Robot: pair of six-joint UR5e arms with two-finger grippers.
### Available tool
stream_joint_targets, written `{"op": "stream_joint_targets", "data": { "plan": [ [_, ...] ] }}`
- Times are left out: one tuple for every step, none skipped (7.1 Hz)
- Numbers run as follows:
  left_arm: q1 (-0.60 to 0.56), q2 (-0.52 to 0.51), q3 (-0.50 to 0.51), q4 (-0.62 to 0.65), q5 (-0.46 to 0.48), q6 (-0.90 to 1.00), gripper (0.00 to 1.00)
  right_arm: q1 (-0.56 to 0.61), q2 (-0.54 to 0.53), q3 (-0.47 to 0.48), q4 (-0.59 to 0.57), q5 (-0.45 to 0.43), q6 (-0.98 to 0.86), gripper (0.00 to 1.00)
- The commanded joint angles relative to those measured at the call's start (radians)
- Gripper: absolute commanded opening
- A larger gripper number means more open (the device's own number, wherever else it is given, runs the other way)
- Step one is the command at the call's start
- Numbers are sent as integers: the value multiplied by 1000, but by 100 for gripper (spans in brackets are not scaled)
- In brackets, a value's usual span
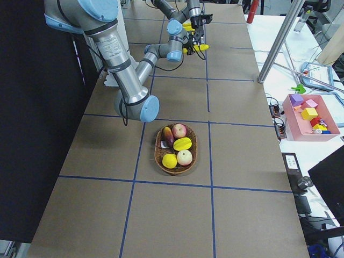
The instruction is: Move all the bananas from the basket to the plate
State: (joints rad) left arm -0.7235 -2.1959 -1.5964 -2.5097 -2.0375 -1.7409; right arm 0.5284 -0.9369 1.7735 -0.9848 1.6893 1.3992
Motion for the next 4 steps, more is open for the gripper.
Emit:
{"op": "stream_joint_targets", "data": {
  "plan": [
    [3, -7, 9, 2, 0, -2, 78, -1, 3, 4, 0, 0, 0, 3],
    [3, -7, 9, 2, 0, -2, 70, -1, 3, 6, 0, 0, 0, 3],
    [3, -8, 9, 2, -1, -5, 52, -1, 3, 6, 0, 0, 0, 4],
    [3, -10, 9, 2, 0, -61, 29, -1, 4, 7, 0, 0, 0, 6]
  ]
}}
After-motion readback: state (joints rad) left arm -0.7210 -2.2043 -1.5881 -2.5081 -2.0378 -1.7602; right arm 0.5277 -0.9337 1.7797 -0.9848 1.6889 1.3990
